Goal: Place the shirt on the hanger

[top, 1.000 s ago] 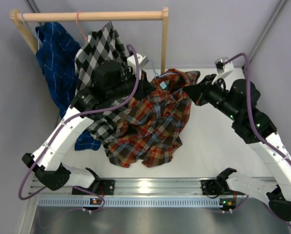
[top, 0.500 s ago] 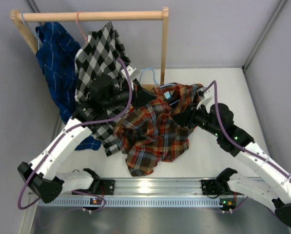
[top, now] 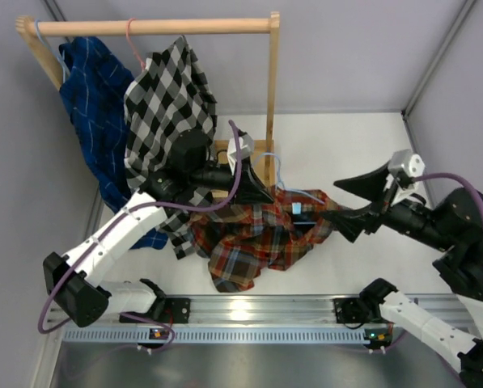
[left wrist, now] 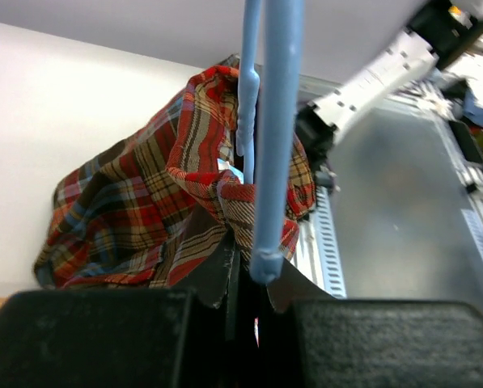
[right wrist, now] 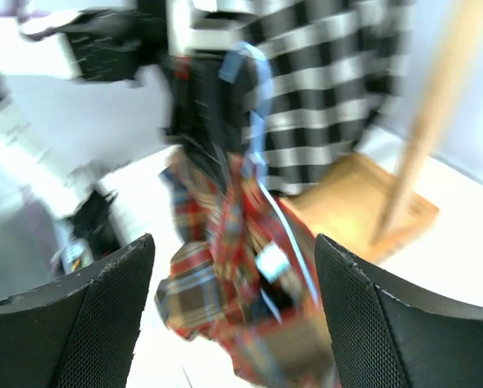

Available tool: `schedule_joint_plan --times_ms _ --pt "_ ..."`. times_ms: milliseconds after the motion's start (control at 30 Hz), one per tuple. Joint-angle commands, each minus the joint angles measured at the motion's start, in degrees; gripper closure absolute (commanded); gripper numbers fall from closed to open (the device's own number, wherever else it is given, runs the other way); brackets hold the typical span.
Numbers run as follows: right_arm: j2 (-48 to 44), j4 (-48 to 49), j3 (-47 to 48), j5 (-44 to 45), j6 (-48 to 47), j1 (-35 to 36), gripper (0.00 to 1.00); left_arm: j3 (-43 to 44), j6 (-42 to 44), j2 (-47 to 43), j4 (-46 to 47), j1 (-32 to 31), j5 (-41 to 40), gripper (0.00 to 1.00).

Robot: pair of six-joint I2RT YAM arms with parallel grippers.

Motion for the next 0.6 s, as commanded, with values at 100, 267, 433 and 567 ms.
schedule_joint_plan --times_ms 100,267,433,567 --pt "16.88 0.18 7.3 -22.55 -6.63 -0.33 0.25 3.28 3.1 2.41 2.15 -6.61 12.78 1.0" --pt "20.59 7.11 7.33 -28.46 -2.42 -0.33 0.3 3.55 5.21 2.94 2.15 -9.43 13.58 1.0" --pt "21.48 10.64 5.65 -31.79 -0.49 -0.33 0.66 3.99 5.03 3.99 2.24 -9.61 14.38 1.0" --pt "19.99 12.58 3.9 -29.11 -0.39 -0.33 1.0 6.27 9.49 4.43 -4.07 -9.61 8.15 1.0"
